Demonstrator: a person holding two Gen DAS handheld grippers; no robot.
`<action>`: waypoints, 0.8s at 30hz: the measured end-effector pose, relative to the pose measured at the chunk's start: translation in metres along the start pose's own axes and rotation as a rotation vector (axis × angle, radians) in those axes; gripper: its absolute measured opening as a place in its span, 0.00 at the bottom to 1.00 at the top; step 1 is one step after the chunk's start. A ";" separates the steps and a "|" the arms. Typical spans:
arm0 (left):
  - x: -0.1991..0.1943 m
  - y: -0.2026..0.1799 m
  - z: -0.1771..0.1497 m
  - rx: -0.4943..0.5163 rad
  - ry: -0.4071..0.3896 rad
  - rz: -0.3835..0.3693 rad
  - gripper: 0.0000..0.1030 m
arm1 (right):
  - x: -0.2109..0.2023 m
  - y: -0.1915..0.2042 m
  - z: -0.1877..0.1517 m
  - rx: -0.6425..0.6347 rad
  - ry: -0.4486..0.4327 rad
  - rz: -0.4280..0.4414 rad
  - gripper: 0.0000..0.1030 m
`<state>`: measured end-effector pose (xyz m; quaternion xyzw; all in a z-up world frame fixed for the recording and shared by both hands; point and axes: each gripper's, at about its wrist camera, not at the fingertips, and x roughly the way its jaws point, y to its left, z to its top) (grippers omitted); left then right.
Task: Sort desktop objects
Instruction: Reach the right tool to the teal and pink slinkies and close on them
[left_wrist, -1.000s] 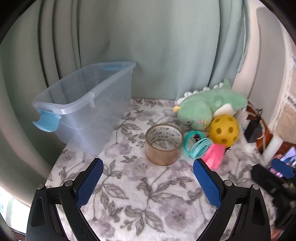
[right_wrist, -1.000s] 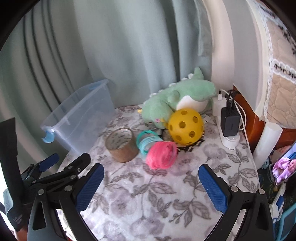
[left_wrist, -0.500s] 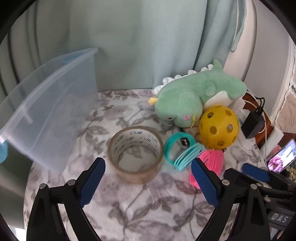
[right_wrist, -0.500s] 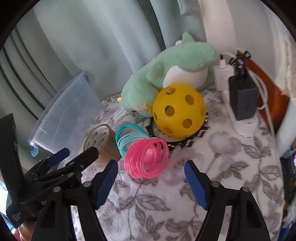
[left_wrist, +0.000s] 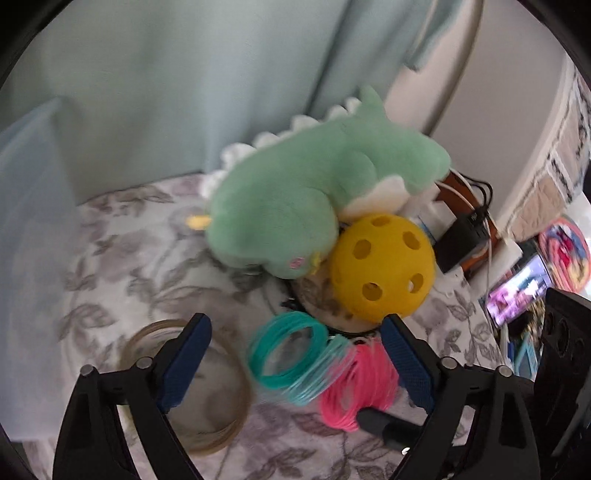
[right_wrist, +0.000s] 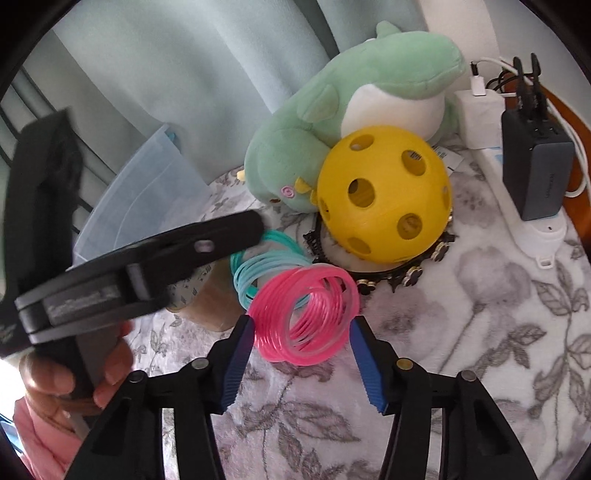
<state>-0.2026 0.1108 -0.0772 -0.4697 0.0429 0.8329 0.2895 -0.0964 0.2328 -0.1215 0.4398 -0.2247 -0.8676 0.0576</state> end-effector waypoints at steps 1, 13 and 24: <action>0.004 -0.002 0.000 0.013 0.015 -0.007 0.81 | 0.000 0.000 0.000 0.000 -0.001 0.000 0.53; 0.006 -0.012 -0.017 0.049 0.055 -0.073 0.63 | -0.015 -0.007 -0.007 0.019 -0.025 -0.032 0.46; 0.013 -0.010 -0.037 -0.047 0.096 -0.130 0.50 | -0.013 0.002 -0.013 -0.015 0.000 -0.037 0.46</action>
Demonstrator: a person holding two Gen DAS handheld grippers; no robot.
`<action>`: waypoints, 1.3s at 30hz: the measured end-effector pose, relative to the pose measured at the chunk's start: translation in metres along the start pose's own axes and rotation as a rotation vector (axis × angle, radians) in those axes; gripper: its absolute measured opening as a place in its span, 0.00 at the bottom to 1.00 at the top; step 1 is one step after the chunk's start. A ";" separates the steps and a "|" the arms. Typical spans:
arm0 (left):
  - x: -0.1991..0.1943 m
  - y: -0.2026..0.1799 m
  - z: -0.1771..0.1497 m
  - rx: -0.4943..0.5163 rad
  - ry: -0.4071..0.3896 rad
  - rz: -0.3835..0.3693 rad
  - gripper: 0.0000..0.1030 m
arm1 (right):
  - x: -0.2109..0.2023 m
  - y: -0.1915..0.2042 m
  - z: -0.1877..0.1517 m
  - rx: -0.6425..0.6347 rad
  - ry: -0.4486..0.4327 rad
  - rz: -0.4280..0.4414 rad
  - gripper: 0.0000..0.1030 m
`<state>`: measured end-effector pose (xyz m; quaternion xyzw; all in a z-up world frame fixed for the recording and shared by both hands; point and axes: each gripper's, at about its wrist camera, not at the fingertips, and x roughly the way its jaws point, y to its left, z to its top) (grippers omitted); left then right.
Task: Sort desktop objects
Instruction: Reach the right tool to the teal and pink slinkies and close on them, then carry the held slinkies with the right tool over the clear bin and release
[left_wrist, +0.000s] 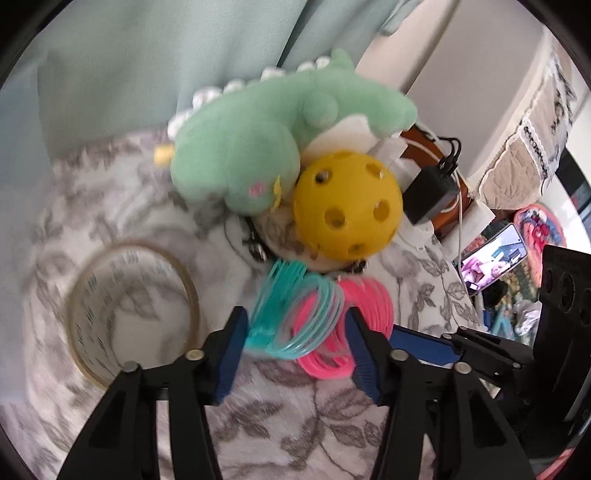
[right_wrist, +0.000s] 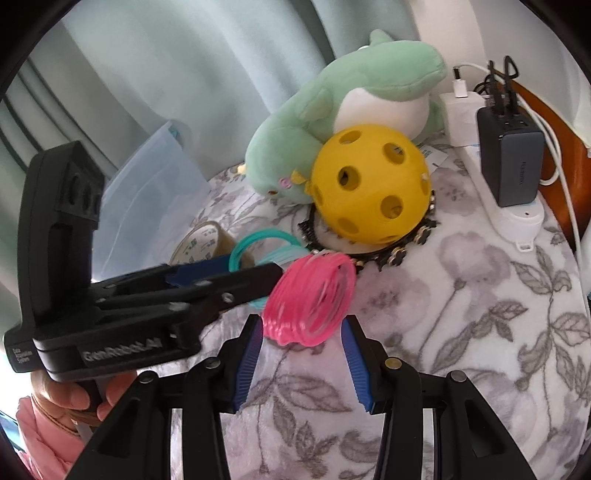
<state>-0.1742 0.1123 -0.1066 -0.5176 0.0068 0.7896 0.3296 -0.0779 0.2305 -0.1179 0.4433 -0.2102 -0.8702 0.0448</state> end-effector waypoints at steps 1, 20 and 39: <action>0.002 0.003 -0.002 -0.022 0.001 -0.012 0.48 | 0.003 0.001 -0.001 -0.003 0.007 -0.003 0.46; -0.005 0.020 -0.019 -0.117 -0.036 0.015 0.31 | 0.008 -0.002 -0.001 0.044 -0.010 0.014 0.20; -0.036 0.008 -0.053 -0.180 -0.105 -0.015 0.11 | -0.039 0.026 -0.016 -0.026 -0.065 0.003 0.10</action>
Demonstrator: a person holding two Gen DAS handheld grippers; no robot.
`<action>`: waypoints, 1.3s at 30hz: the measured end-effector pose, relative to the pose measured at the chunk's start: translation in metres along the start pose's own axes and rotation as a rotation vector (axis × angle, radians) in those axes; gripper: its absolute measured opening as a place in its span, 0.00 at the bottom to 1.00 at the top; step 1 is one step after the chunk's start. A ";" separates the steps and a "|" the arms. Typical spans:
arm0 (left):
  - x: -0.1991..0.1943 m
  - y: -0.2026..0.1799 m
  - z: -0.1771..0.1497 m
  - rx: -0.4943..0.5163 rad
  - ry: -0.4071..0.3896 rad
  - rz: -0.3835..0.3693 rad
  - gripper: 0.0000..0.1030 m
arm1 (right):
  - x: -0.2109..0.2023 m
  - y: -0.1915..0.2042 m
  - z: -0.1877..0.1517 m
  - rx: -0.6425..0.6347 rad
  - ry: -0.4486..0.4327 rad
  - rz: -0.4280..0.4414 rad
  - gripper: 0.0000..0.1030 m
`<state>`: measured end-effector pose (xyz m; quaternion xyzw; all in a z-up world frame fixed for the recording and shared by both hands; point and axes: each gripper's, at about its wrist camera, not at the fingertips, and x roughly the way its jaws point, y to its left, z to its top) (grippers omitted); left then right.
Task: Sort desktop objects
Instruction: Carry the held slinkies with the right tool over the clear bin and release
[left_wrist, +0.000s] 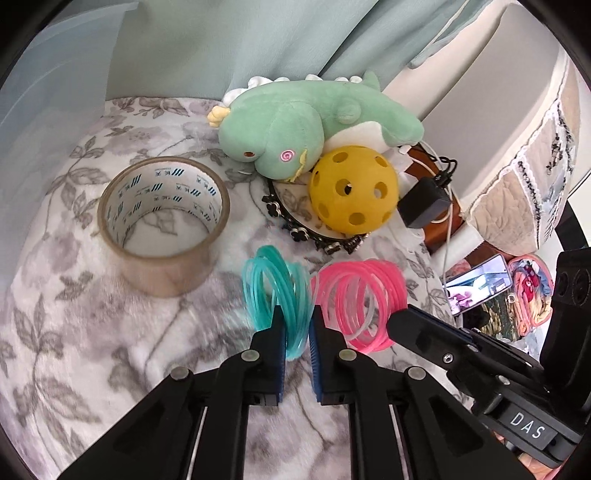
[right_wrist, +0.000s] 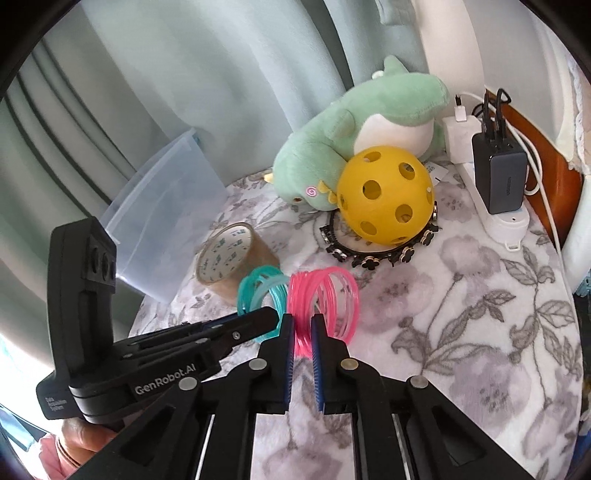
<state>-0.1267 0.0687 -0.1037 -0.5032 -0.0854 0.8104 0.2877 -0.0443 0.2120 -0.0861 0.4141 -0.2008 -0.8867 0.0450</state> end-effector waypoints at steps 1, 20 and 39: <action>-0.003 -0.001 -0.003 -0.004 -0.006 -0.004 0.11 | -0.003 0.002 -0.001 -0.005 -0.004 -0.002 0.09; -0.066 -0.009 -0.022 0.003 -0.134 -0.033 0.10 | -0.046 0.043 -0.007 -0.097 -0.073 0.033 0.07; -0.217 0.045 0.045 0.002 -0.447 0.090 0.10 | -0.061 0.184 0.088 -0.345 -0.229 0.227 0.07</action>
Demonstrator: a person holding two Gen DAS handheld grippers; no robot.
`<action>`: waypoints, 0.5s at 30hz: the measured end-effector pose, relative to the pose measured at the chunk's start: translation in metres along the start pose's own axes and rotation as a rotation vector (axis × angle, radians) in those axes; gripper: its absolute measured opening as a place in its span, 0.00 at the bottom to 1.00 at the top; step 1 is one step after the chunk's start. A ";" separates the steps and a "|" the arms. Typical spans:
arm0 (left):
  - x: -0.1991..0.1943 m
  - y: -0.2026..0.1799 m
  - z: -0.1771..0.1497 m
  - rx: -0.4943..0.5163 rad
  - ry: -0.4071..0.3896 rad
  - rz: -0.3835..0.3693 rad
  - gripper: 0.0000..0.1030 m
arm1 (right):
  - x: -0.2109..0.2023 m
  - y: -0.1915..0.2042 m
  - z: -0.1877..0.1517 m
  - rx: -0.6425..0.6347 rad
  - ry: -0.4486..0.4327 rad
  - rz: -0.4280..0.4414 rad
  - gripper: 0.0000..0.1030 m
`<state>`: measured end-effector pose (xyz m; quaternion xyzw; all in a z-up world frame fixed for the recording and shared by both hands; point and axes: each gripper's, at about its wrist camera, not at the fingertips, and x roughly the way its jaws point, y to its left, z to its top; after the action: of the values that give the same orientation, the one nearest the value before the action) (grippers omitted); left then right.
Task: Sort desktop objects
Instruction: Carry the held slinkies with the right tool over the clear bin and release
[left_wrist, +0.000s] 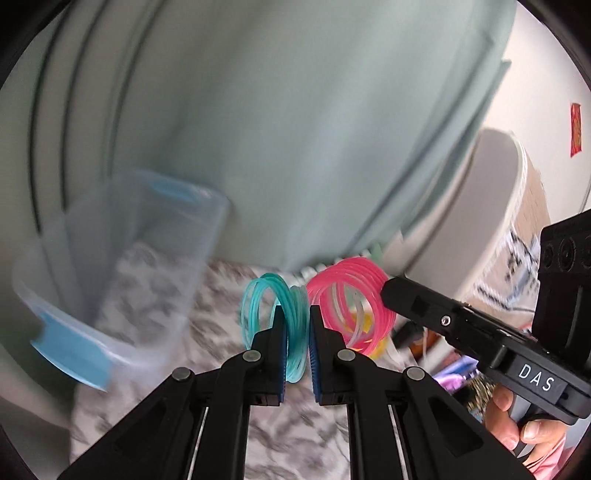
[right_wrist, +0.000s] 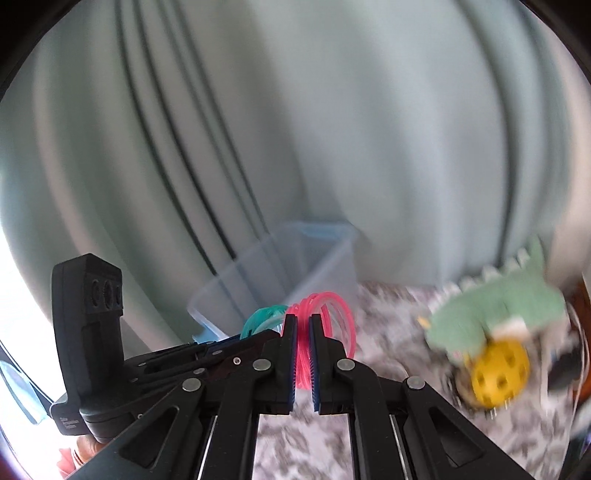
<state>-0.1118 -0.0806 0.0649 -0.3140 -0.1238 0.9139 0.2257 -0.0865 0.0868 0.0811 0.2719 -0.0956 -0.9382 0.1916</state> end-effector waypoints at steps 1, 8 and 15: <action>-0.004 0.005 0.005 -0.001 -0.010 0.015 0.10 | 0.007 0.008 0.008 -0.023 -0.004 0.010 0.07; -0.012 0.060 0.028 -0.071 -0.036 0.114 0.10 | 0.068 0.034 0.031 -0.069 0.050 0.090 0.07; 0.009 0.115 0.021 -0.161 0.020 0.163 0.10 | 0.130 0.042 0.025 -0.083 0.137 0.136 0.07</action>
<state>-0.1698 -0.1775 0.0341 -0.3494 -0.1686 0.9130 0.1258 -0.1882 -0.0030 0.0523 0.3203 -0.0614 -0.9053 0.2721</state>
